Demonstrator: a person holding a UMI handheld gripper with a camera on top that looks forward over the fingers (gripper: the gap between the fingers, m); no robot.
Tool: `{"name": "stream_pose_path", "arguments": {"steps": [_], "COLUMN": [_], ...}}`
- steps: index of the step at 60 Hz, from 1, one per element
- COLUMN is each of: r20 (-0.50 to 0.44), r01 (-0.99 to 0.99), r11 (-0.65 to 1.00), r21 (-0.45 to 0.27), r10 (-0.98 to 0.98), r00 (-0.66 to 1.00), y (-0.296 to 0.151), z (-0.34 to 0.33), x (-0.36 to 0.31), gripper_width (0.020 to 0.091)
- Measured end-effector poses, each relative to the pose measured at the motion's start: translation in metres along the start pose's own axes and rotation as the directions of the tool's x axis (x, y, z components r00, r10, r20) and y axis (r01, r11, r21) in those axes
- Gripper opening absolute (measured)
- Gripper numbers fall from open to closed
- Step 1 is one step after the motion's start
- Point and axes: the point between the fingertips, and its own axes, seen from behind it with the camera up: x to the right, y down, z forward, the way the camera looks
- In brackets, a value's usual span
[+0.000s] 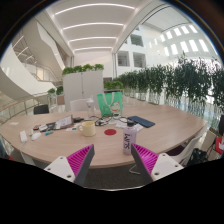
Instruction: Pour water
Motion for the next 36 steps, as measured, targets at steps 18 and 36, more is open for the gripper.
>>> {"name": "stream_pose_path", "arguments": {"steps": [18, 36], "r20": [0.004, 0.020], "r01": [0.026, 0.033], "r11": [0.998, 0.993], "r21": [0.058, 0.111], "r10": [-0.027, -0.035], "r00": [1.000, 0.999], "y": [0.038, 0.042], "z": [0.207, 0.270], "x": [0.083, 0.083], "gripper_width": [0.0820, 0.0521]}}
